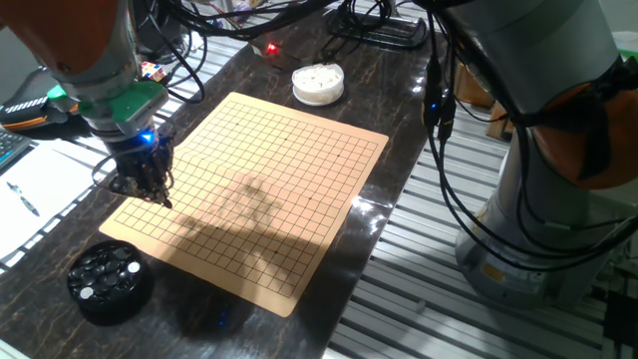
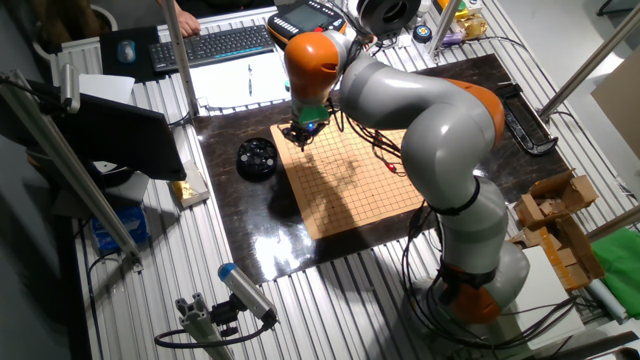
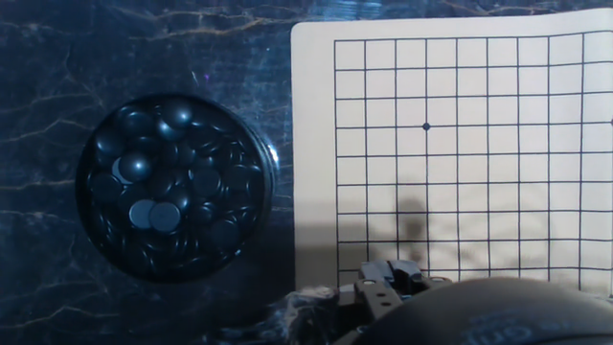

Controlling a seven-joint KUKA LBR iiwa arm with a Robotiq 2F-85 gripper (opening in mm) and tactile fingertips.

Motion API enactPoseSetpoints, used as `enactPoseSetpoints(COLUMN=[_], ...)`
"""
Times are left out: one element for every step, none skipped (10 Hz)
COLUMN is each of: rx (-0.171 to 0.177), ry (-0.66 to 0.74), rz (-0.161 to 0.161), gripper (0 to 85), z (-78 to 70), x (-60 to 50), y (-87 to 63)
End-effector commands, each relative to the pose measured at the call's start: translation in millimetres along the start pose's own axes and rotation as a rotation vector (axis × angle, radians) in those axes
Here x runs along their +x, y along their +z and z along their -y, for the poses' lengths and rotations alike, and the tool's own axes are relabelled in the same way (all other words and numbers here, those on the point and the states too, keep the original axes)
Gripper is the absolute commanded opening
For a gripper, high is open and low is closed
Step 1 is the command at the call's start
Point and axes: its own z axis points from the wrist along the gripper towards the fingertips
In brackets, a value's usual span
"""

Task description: Play the first move as black on the 3-4 point in the upper right corner of the Go board

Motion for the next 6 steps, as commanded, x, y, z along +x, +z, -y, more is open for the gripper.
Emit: enactPoseSetpoints(rx=[0.010,0.022,0.022,0.035,0.067,0.091], ry=[-0.007,-0.017,-0.020,-0.029,-0.043,-0.051], rz=[0.003,0.007,0.007,0.005,0.005,0.003], gripper=[0.7,0.7,0.7,0.7,0.7,0.7], z=[0.7,2.7,4.0,4.7,4.7,4.4], x=[0.2,1.3,2.6,4.8,8.5,15.4], y=[0.0,0.1,-0.6,-1.9,-3.7,-5.1])
